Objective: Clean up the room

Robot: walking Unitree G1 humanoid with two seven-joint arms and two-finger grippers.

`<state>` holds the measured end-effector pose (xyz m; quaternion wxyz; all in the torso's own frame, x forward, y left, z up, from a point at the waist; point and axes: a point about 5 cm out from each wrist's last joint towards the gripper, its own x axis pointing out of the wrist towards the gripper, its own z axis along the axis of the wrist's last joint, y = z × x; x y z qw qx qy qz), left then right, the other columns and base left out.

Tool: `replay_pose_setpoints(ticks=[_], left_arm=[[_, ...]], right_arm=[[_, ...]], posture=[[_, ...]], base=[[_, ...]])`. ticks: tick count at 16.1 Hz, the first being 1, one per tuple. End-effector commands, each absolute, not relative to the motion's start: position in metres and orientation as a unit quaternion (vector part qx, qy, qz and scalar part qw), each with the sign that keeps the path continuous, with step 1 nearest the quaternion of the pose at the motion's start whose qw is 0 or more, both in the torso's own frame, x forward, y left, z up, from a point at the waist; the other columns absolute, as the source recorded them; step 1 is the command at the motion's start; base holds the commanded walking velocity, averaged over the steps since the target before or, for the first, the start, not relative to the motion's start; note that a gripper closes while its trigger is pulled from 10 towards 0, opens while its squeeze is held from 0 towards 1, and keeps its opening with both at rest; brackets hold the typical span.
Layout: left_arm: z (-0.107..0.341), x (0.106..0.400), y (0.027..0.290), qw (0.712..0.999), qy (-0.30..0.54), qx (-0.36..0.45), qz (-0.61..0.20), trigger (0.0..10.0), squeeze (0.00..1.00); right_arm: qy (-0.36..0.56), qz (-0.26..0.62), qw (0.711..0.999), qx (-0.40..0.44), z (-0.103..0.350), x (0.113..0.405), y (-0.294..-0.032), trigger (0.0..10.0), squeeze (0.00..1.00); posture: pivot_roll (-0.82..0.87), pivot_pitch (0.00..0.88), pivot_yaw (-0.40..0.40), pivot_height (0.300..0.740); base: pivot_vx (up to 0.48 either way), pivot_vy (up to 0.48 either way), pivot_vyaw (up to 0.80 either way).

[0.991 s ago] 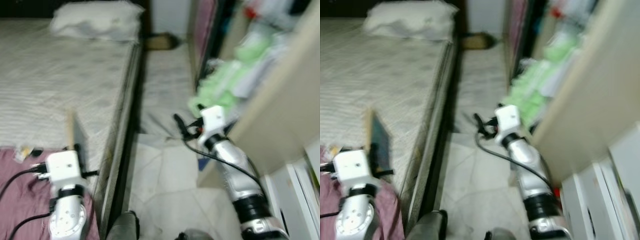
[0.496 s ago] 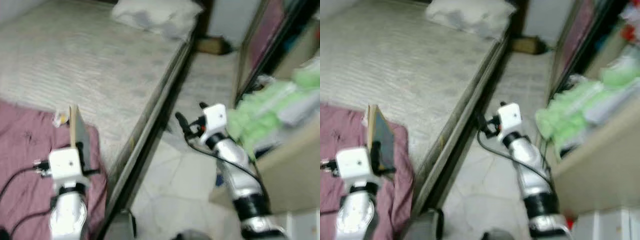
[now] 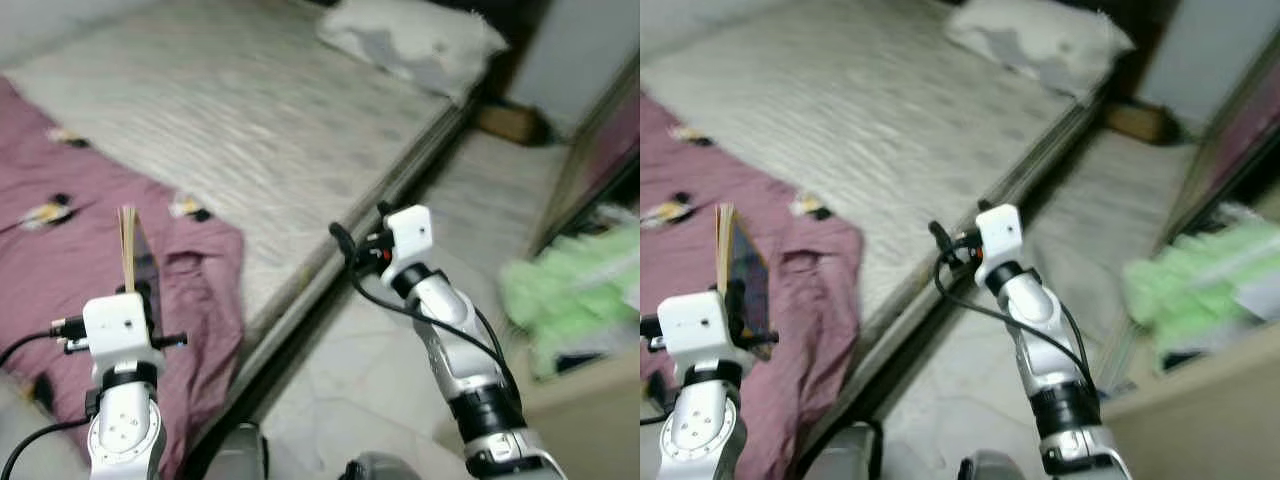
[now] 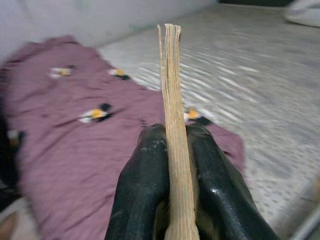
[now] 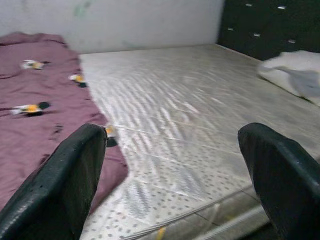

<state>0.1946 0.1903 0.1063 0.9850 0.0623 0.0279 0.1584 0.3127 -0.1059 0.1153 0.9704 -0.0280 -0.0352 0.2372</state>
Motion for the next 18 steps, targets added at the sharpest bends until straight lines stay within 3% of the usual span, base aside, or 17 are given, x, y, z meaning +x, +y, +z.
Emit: replay_pose_setpoints(ticks=[1, 18], left_arm=[[0.1130, 0.1939, 0.1889, 0.985, 0.010, 0.064, 0.159, 10.0, 0.00], [0.1148, 0.1933, 0.1926, 0.983, 0.000, 0.075, 0.170, 10.0, 0.00]], right_arm=[[-0.034, 0.231, 0.972, -0.036, 0.1149, 0.3124, -0.1129, 10.0, 0.00], [-0.039, 0.240, 0.969, -0.037, 0.1159, 0.3133, -0.1101, 10.0, 0.00]], posture=[[0.06, 0.134, -0.056, 0.740], [0.07, 0.127, -0.064, 0.740]], base=[[0.000, 0.000, 0.80], [0.000, 0.000, 0.80]])
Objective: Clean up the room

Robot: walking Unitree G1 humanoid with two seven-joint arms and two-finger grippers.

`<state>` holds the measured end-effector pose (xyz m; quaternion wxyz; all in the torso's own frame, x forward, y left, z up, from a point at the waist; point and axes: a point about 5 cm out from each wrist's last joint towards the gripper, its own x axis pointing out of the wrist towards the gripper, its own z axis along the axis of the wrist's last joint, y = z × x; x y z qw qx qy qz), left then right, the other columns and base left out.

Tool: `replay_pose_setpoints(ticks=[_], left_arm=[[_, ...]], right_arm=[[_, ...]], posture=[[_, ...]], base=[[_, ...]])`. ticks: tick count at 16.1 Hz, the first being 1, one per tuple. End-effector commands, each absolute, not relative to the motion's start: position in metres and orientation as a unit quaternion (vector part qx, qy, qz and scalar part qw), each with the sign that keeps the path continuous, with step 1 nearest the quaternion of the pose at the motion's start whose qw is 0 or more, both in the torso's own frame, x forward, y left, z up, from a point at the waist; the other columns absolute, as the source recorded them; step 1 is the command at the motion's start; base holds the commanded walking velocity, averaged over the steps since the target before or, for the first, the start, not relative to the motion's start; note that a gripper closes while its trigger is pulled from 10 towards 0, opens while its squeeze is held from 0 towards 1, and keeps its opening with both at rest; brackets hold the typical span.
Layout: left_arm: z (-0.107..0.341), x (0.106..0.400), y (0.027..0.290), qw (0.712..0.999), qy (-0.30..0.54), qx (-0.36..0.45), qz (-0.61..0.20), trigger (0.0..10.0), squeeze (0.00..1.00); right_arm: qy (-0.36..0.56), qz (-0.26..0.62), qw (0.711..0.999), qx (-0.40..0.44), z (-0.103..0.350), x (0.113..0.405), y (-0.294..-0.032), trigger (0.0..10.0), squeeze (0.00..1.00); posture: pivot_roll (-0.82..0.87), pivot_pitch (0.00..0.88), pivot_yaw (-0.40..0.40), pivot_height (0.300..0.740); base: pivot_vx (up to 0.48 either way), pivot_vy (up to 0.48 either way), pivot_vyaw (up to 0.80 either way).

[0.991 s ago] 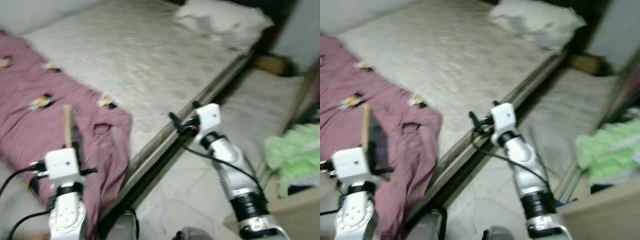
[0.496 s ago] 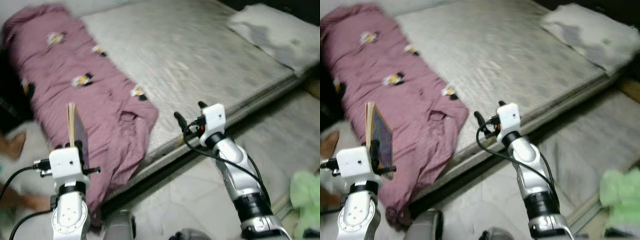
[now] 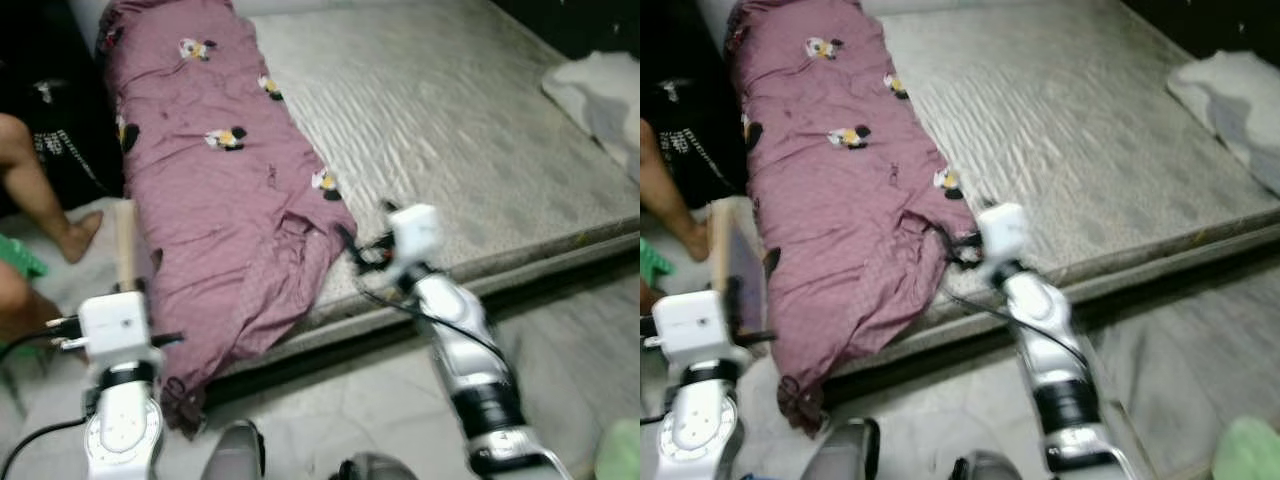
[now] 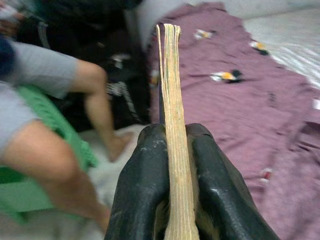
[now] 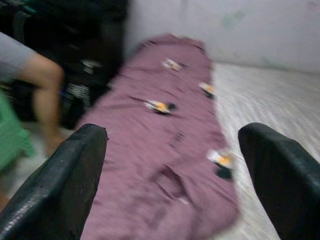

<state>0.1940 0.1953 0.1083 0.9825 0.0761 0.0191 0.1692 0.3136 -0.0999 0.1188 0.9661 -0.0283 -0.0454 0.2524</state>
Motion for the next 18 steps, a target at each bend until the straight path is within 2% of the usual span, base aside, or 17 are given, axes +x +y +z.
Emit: replay_pose_setpoints(ticks=[1, 5, 8, 12, 14, 16, 18], left_arm=[[0.114, 0.193, 0.193, 0.982, 0.001, 0.075, 0.172, 10.0, 0.00], [0.114, 0.193, 0.194, 0.982, 0.003, 0.075, 0.171, 10.0, 0.00], [0.111, 0.199, 0.194, 0.984, 0.001, 0.069, 0.166, 10.0, 0.00], [0.100, 0.212, 0.189, 0.989, 0.008, 0.061, 0.133, 10.0, 0.00], [0.094, 0.213, 0.188, 0.991, 0.018, 0.055, 0.121, 10.0, 0.00], [0.085, 0.218, 0.185, 0.993, 0.025, 0.060, 0.102, 10.0, 0.00], [0.083, 0.225, 0.181, 0.994, 0.023, 0.061, 0.086, 10.0, 0.00]], right_arm=[[-0.039, 0.240, 0.969, -0.037, 0.116, 0.313, -0.110, 10.0, 0.00], [-0.039, 0.238, 0.970, -0.037, 0.115, 0.312, -0.110, 10.0, 0.00], [-0.041, 0.227, 0.972, -0.035, 0.113, 0.314, -0.112, 10.0, 0.00], [-0.058, 0.173, 0.983, -0.024, 0.116, 0.312, -0.127, 10.0, 0.00], [-0.046, 0.165, 0.985, -0.033, 0.106, 0.301, -0.137, 10.0, 0.00], [-0.039, 0.139, 0.989, -0.035, 0.096, 0.291, -0.147, 10.0, 0.00], [-0.039, 0.123, 0.991, -0.035, 0.094, 0.291, -0.149, 10.0, 0.00]], posture=[[0.07, 0.129, -0.062, 0.740], [0.07, 0.129, -0.059, 0.740], [0.06, 0.089, -0.048, 0.740], [0.02, 0.000, -0.004, 0.740], [0.01, 0.000, 0.007, 0.740], [-0.03, 0.000, 0.056, 0.740], [-0.05, 0.000, 0.077, 0.740]], base=[[0.000, 0.000, 0.80], [0.000, 0.000, 0.80], [0.000, 0.000, 0.80], [0.000, 0.000, 0.00], [0.000, 0.000, 0.00], [0.000, 0.000, 0.00], [0.000, 0.000, 0.00]])
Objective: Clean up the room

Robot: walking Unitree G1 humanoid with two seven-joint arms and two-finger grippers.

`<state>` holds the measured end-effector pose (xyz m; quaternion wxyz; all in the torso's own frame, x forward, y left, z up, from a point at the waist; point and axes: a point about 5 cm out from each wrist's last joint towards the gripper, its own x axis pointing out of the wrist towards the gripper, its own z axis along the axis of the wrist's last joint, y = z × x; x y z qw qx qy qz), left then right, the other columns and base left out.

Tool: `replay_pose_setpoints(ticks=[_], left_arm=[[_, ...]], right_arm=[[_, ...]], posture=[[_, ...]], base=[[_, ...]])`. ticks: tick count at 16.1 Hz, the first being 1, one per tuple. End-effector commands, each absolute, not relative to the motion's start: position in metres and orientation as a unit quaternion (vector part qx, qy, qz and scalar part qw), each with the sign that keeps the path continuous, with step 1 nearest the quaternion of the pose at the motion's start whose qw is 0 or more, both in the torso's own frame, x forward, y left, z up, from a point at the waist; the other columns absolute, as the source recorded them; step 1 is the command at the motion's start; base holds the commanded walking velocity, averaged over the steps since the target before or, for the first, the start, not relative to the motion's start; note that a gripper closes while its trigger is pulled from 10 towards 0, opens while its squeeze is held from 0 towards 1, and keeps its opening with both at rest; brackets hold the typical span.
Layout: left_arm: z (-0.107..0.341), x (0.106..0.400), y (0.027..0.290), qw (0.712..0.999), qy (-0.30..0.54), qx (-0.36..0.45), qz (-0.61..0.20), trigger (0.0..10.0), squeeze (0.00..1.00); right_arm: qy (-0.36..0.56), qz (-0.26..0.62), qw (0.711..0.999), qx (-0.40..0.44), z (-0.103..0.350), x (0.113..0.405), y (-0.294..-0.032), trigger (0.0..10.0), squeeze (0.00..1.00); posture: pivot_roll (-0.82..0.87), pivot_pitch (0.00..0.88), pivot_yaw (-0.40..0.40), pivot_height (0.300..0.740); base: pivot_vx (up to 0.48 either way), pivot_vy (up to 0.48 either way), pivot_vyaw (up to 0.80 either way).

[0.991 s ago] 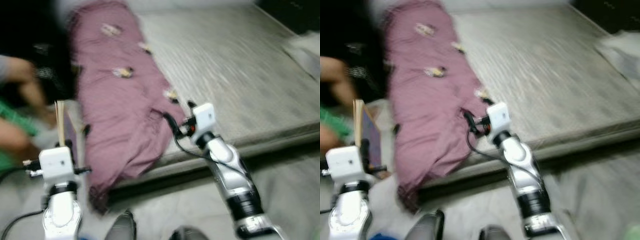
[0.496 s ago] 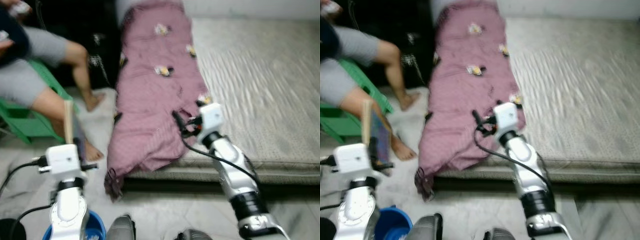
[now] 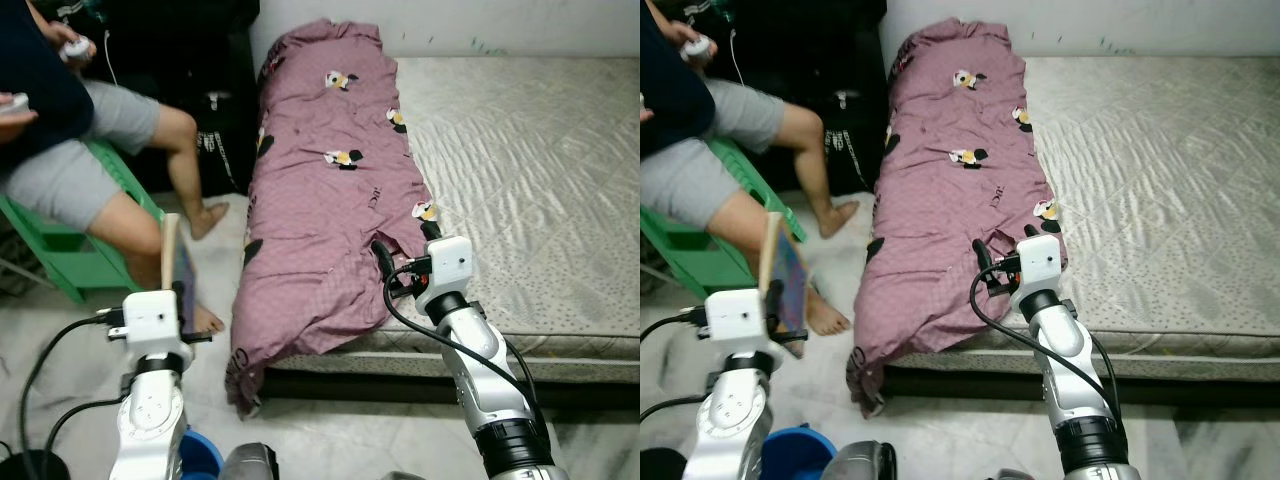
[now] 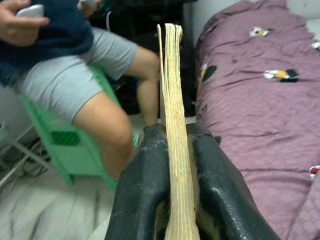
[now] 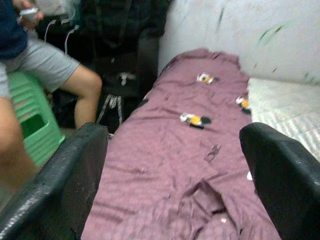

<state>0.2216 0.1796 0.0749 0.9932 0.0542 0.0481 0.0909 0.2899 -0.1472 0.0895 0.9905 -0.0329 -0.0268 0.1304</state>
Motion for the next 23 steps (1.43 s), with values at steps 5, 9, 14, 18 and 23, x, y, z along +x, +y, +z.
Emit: replay_pose_setpoints(ticks=[5, 9, 14, 18, 23], left_arm=[[0.085, 0.237, 0.171, 0.997, 0.009, 0.048, 0.060, 10.0, 0.00], [0.080, 0.228, 0.176, 0.994, 0.006, 0.039, 0.102, 10.0, 0.00], [0.075, 0.225, 0.183, 0.990, 0.002, 0.037, 0.138, 10.0, 0.00], [0.072, 0.226, 0.176, 0.994, 0.004, 0.029, 0.103, 10.0, 0.00], [0.082, 0.238, 0.177, 0.996, -0.026, 0.025, 0.079, 10.0, 0.00]], right_arm=[[-0.041, 0.118, 0.991, -0.044, 0.096, 0.295, -0.152, 10.0, 0.00], [-0.029, 0.155, 0.986, -0.052, 0.096, 0.305, -0.145, 10.0, 0.00], [-0.020, 0.189, 0.978, -0.080, 0.095, 0.312, -0.140, 10.0, 0.00], [-0.015, 0.165, 0.983, -0.080, 0.085, 0.306, -0.148, 10.0, 0.00], [-0.029, 0.145, 0.985, -0.085, 0.087, 0.307, -0.153, 10.0, 0.00]], posture=[[-0.04, 0.000, 0.049, 0.740], [0.02, 0.000, -0.061, 0.740], [0.03, 0.000, -0.144, 0.740], [0.00, 0.000, -0.069, 0.740], [-0.02, 0.000, -0.022, 0.740]], base=[[0.000, 0.000, 0.00], [0.000, 0.000, 0.00], [0.000, 0.000, 0.00], [0.000, 0.000, 0.00], [0.127, 0.000, 0.00]])
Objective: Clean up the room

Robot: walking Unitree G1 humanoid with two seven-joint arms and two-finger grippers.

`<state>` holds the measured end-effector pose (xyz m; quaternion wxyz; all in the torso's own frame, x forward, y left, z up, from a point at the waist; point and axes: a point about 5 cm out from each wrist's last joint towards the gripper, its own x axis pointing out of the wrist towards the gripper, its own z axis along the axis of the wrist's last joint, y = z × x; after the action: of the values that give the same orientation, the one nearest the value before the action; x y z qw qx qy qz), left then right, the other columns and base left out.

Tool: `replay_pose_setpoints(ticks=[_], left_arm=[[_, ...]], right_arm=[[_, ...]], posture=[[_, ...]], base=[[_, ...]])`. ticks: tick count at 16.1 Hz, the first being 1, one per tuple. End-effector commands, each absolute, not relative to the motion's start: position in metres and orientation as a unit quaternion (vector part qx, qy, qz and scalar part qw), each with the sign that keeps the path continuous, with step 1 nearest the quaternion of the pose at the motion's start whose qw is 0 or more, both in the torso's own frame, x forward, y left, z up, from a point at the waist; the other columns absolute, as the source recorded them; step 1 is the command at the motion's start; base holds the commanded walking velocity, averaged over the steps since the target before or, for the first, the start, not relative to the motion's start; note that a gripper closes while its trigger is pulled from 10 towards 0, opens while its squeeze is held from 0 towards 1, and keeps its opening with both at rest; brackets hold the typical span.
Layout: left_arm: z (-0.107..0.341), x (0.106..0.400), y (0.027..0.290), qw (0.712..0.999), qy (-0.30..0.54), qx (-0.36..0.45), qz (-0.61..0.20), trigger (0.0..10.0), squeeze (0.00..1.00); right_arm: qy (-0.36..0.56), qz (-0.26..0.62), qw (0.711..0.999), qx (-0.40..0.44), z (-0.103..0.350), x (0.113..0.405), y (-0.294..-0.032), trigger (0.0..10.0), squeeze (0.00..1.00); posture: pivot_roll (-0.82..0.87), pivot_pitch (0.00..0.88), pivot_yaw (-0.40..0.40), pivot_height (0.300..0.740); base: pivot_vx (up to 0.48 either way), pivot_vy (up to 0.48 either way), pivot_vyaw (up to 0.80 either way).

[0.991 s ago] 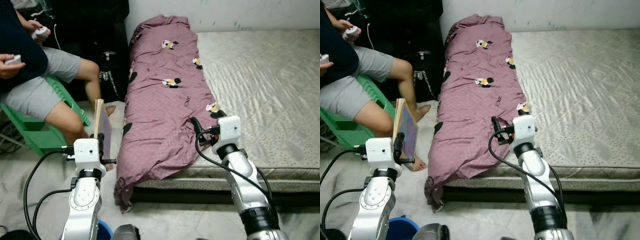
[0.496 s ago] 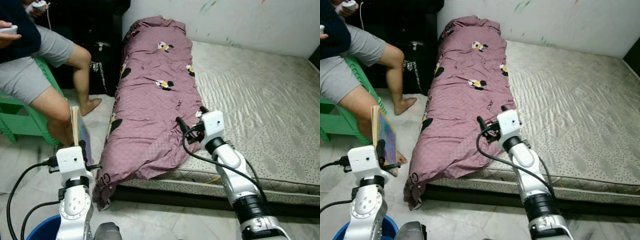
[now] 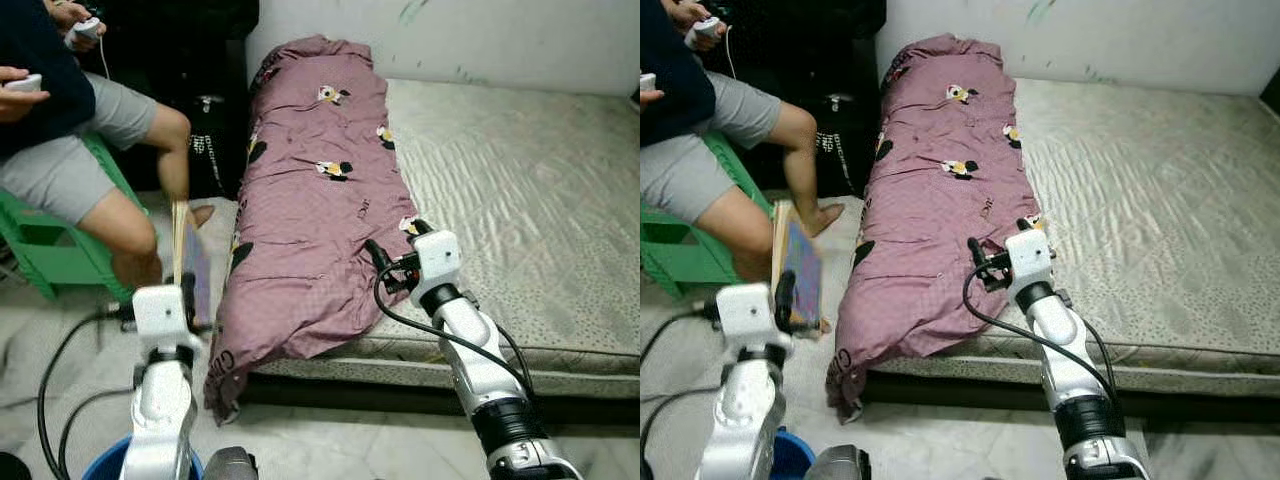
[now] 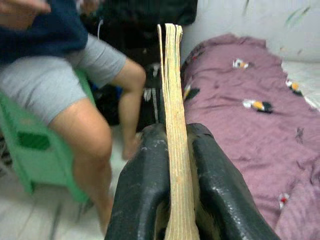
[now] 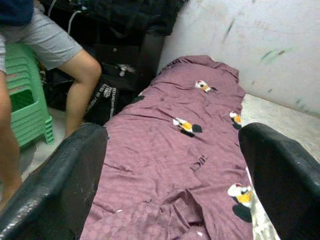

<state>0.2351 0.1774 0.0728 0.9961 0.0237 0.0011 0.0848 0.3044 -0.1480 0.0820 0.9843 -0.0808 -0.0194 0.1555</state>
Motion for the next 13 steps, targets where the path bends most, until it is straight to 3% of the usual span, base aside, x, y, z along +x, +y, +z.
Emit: replay_pose_setpoints(ticks=[1, 7, 13], left_arm=[[0.086, 0.241, 0.180, 0.996, -0.031, 0.027, 0.080, 10.0, 0.00], [0.090, 0.240, 0.182, 0.996, -0.038, 0.036, 0.073, 10.0, 0.00], [0.082, 0.231, 0.193, 0.992, -0.002, 0.041, 0.120, 10.0, 0.00]], right_arm=[[-0.034, 0.141, 0.986, -0.085, 0.089, 0.308, -0.155, 10.0, 0.00], [-0.050, 0.146, 0.983, -0.100, 0.094, 0.313, -0.152, 10.0, 0.00], [-0.040, 0.166, 0.979, -0.113, 0.095, 0.317, -0.151, 10.0, 0.00]], posture=[[-0.02, 0.000, -0.010, 0.740], [-0.01, 0.000, 0.006, 0.740], [-0.02, 0.000, 0.002, 0.740]], base=[[0.307, 0.000, 0.00], [0.324, 0.000, 0.00], [0.000, 0.000, 0.00]])
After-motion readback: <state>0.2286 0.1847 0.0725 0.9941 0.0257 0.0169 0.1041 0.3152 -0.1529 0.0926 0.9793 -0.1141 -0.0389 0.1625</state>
